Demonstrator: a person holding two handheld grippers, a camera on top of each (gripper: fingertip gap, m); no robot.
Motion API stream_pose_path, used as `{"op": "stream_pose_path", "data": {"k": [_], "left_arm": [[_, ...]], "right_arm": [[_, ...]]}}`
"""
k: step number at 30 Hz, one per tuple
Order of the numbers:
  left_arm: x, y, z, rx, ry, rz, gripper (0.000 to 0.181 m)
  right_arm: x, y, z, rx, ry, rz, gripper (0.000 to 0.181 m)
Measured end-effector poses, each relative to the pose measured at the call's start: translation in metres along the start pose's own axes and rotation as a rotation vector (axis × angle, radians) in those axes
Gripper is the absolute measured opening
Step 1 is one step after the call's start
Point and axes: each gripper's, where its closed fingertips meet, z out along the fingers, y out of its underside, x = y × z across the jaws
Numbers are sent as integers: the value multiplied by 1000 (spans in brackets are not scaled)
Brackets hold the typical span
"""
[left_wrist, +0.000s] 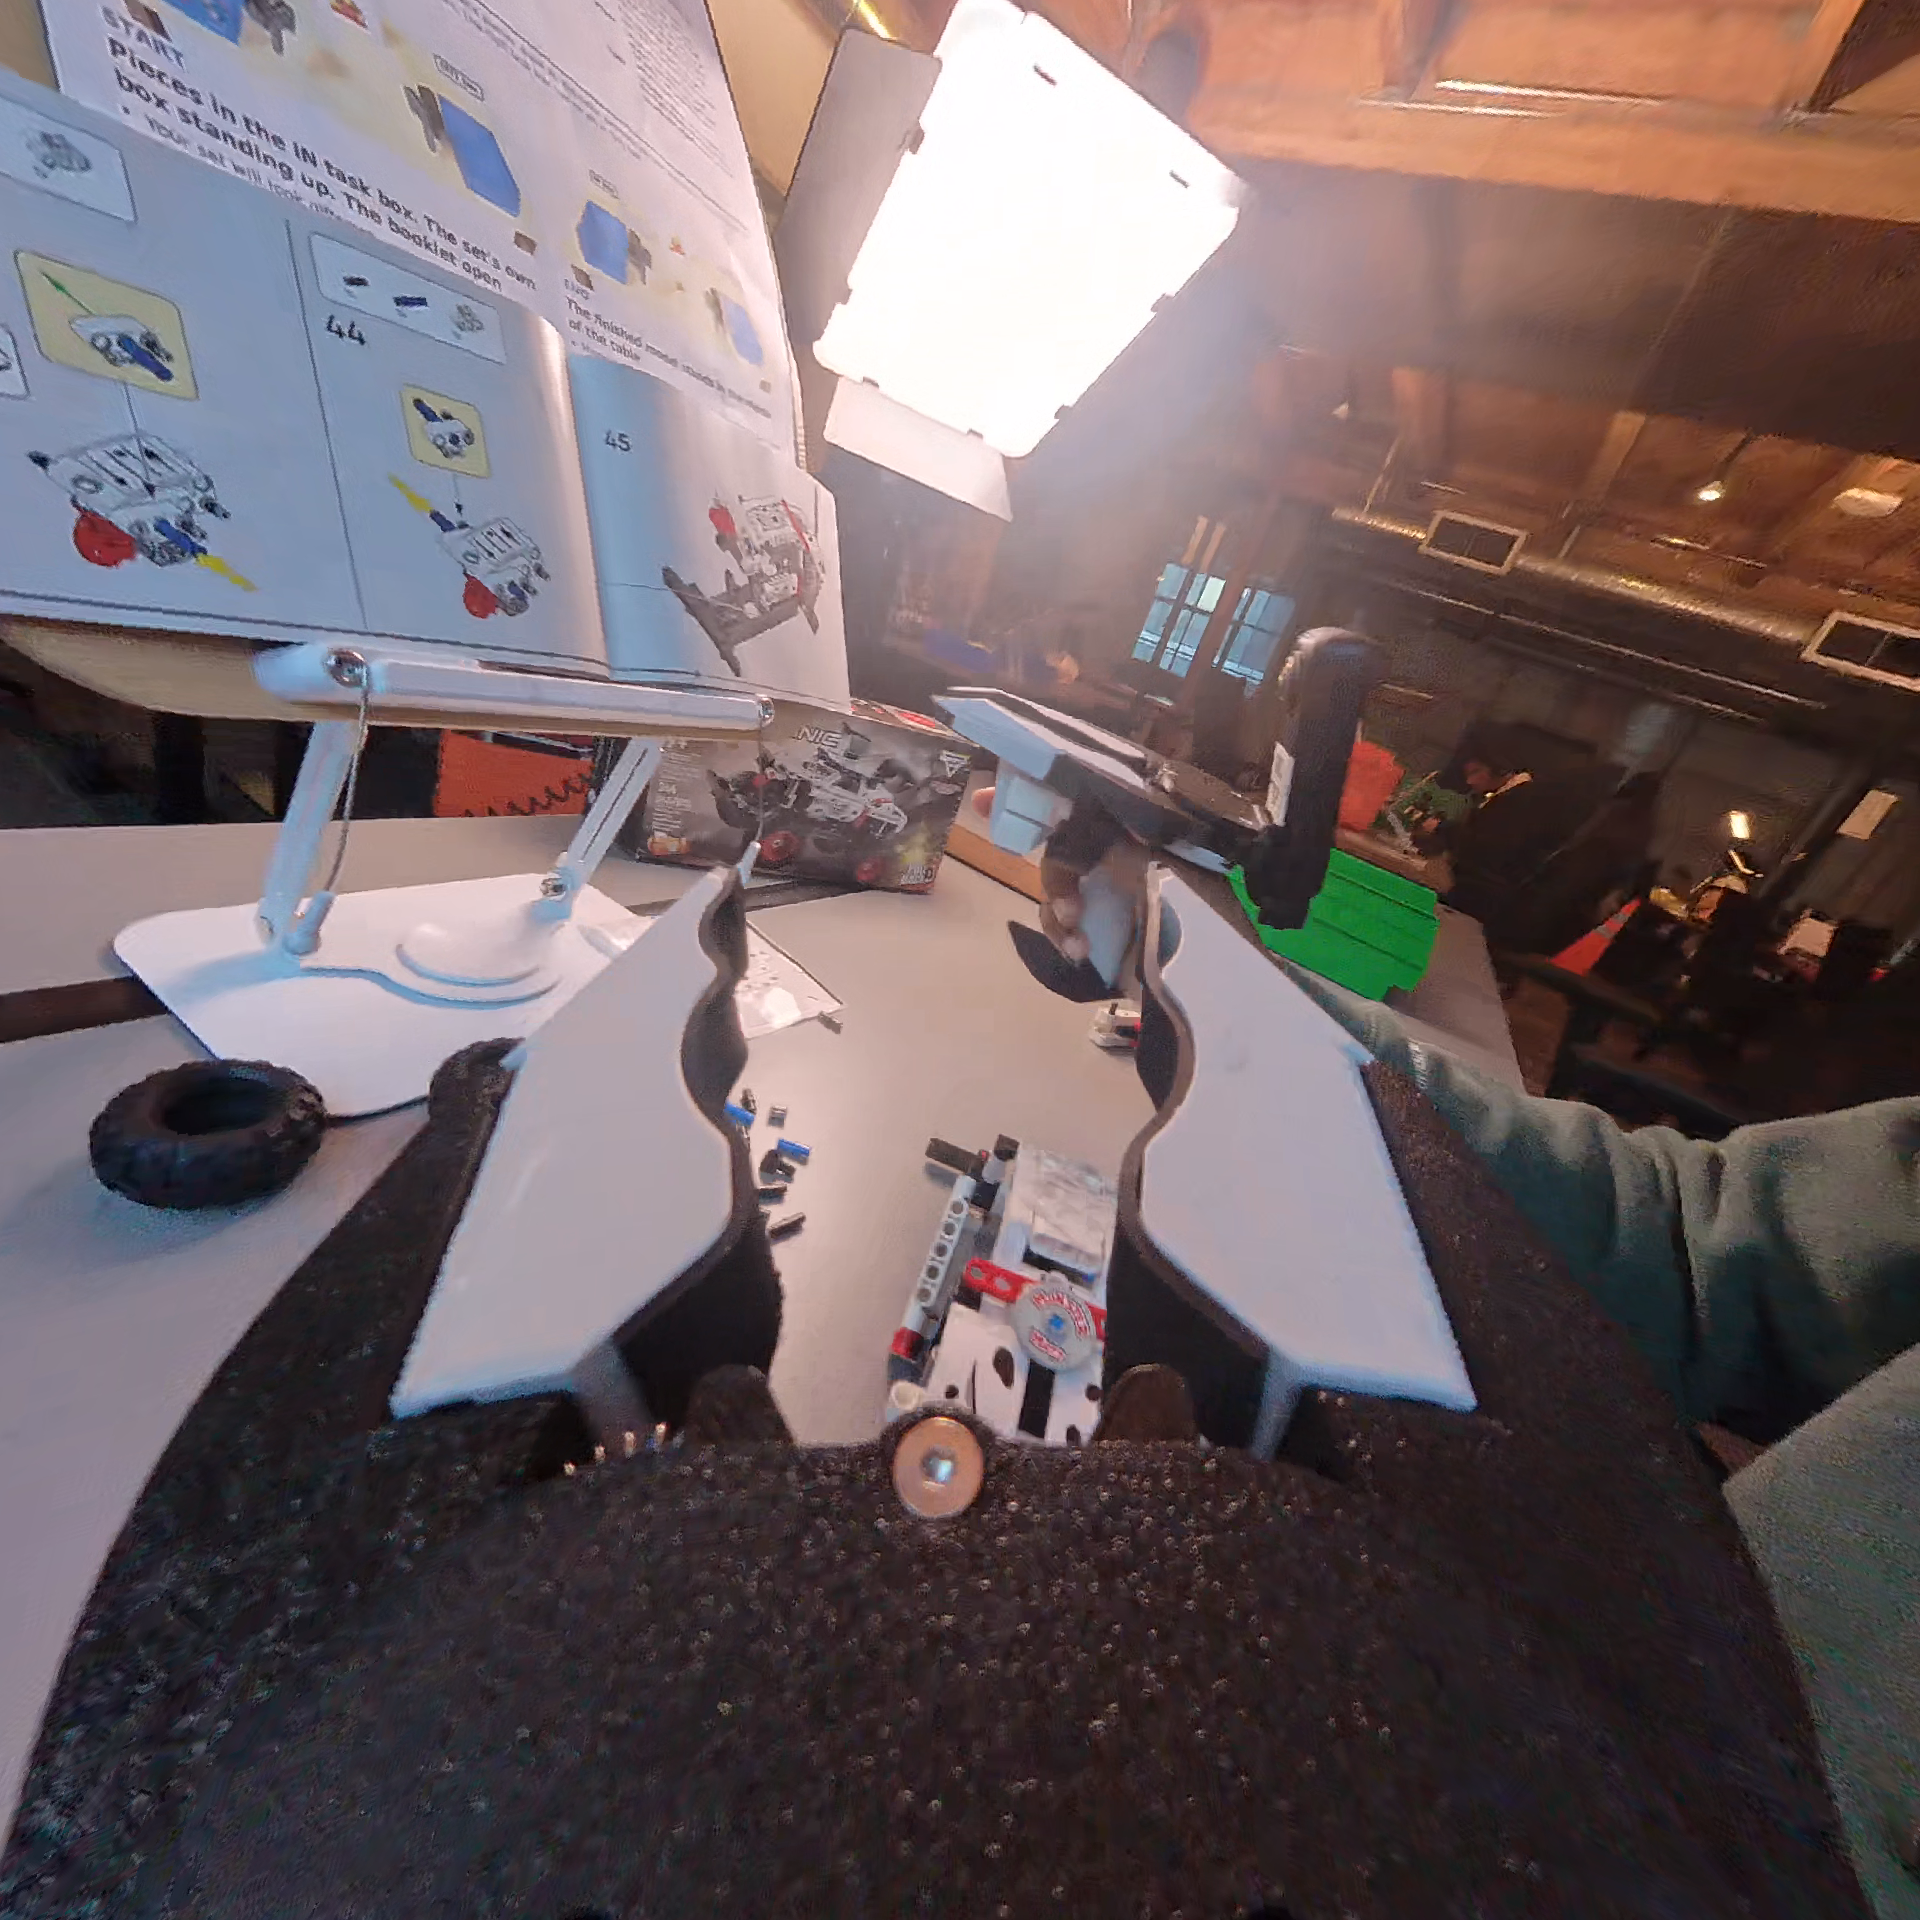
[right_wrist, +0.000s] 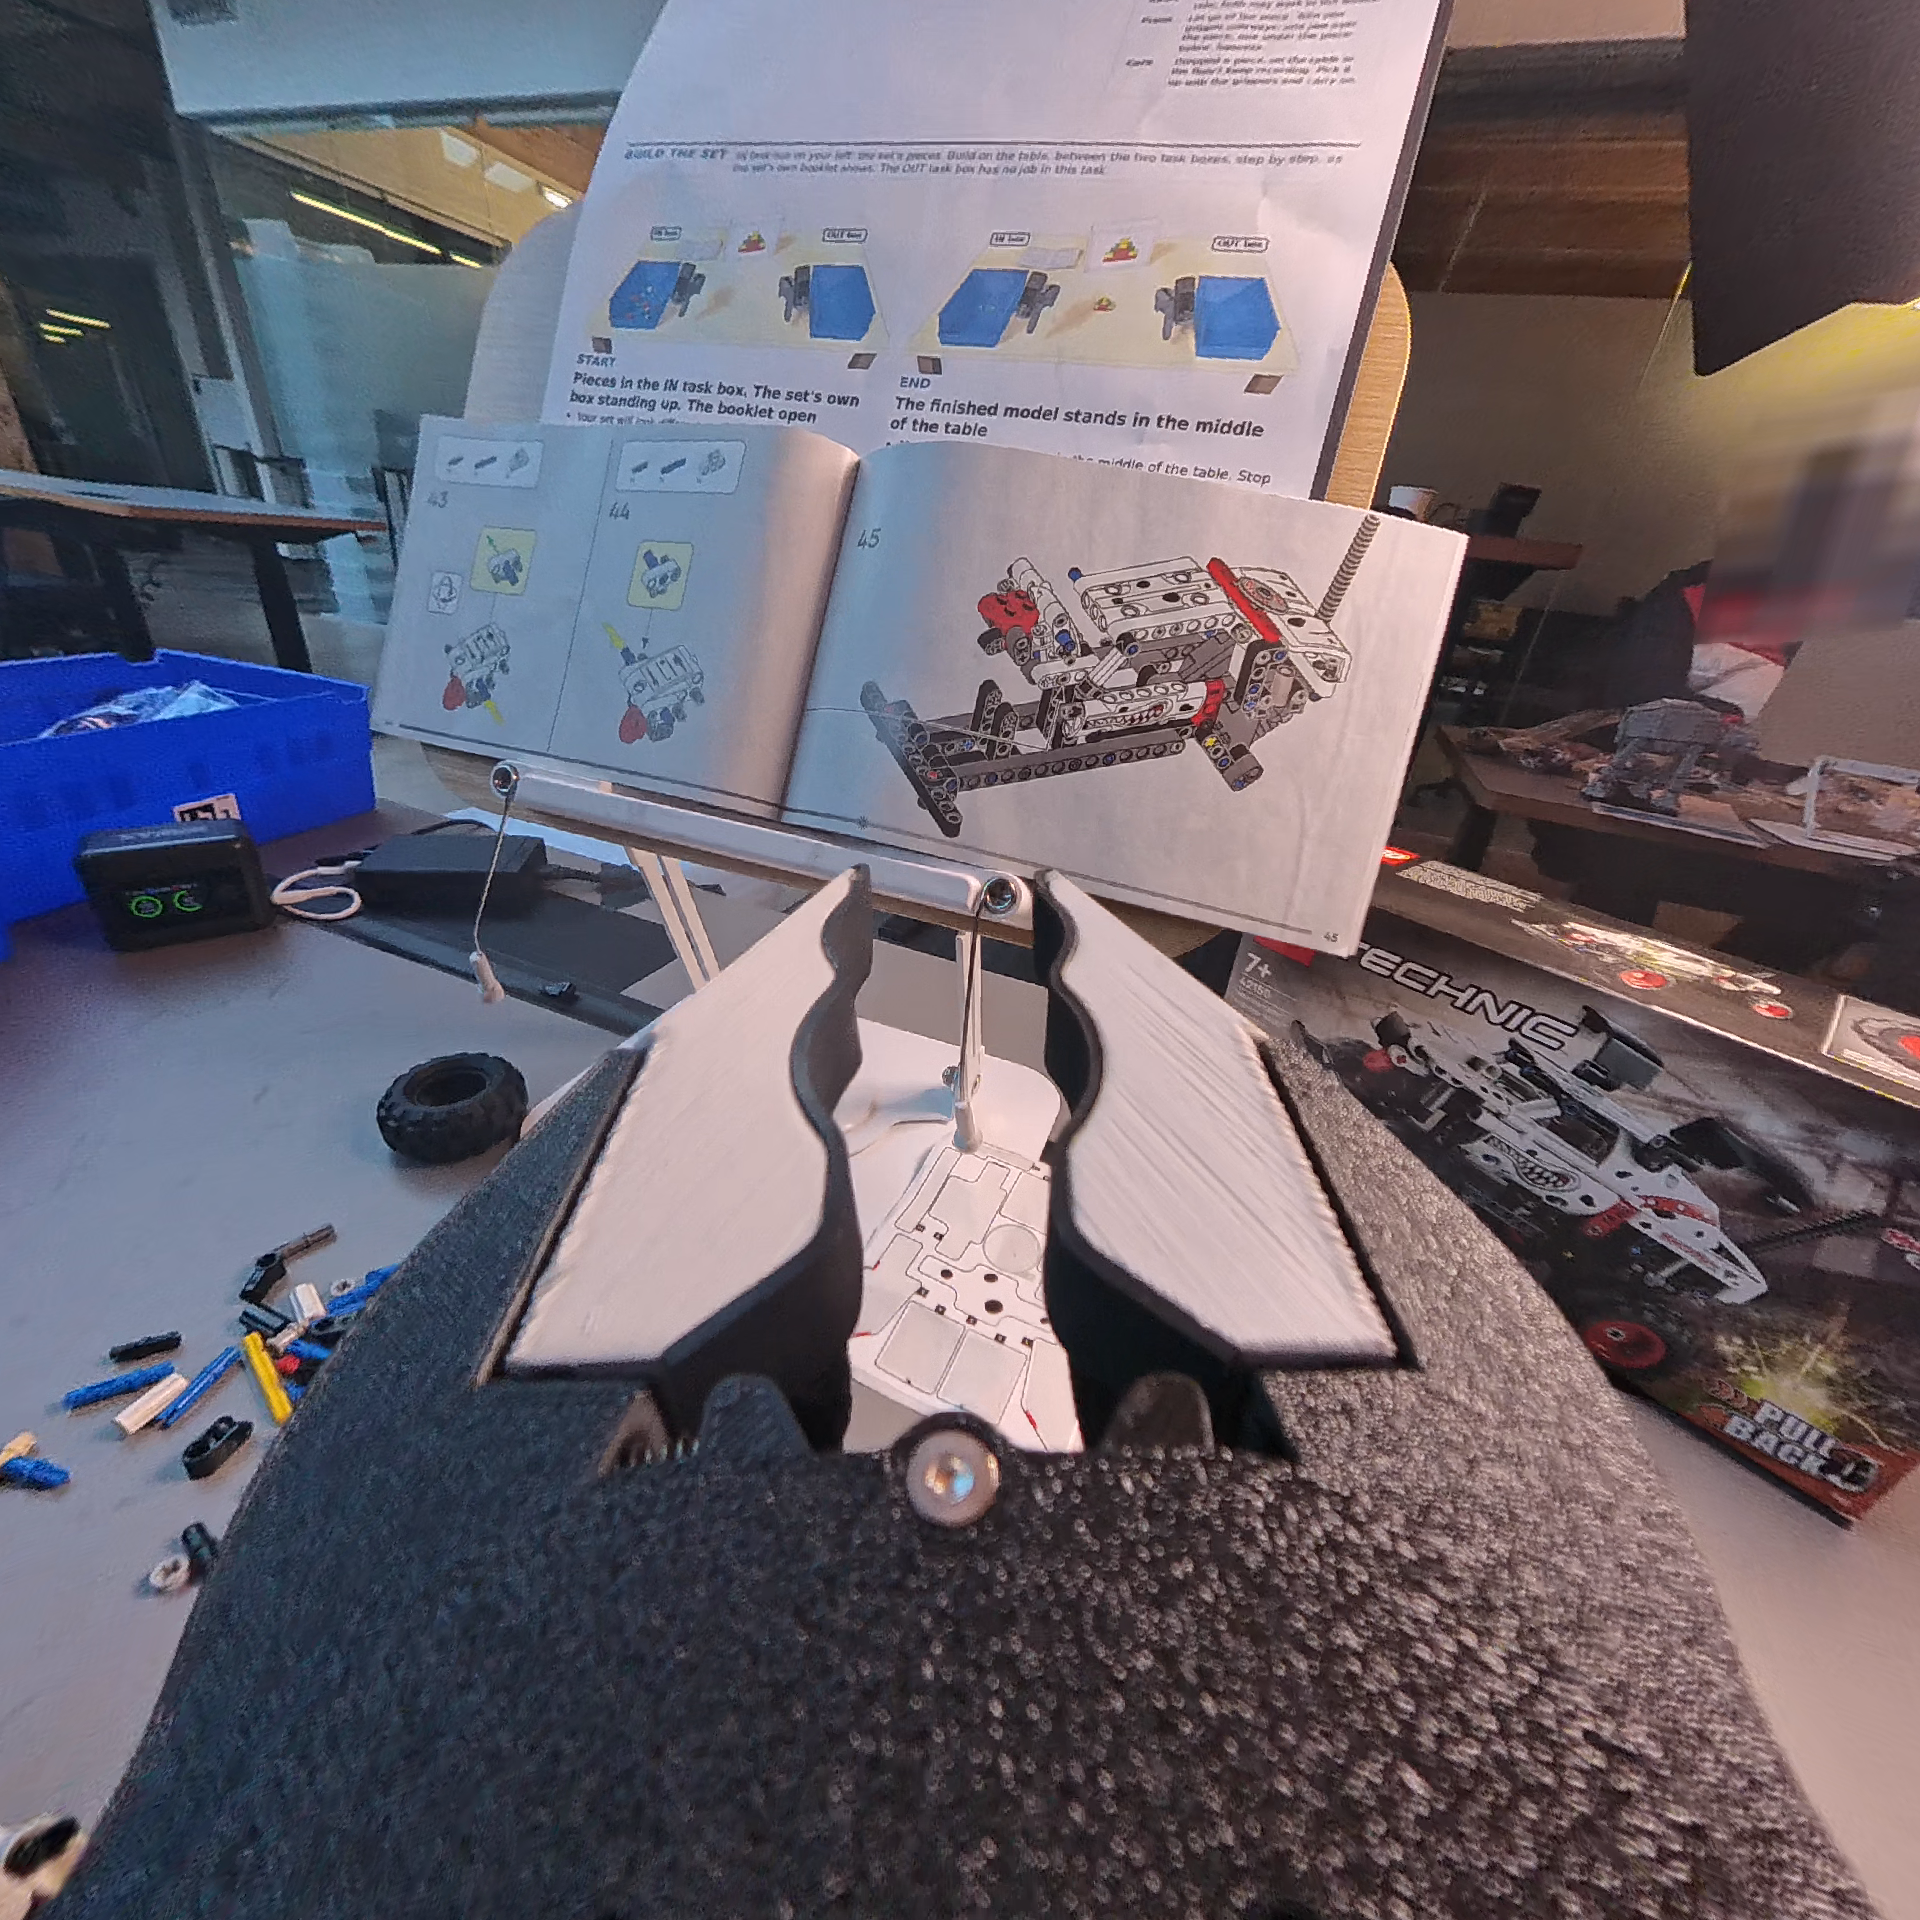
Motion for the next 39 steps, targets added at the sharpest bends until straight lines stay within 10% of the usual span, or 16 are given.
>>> {"op": "stream_pose_path", "data": {"k": [19,26,39], "left_arm": [[31,144,8,-496,204,256,104],[21,163,3,-603,156,390,66],[24,161,-2,-627,193,301,66]], "right_arm": [[8,7,14,8,4,22,25],[-5,12,17,-5,-31,-17,25],[-15,27,21,-41,-53,-36,25]]}}
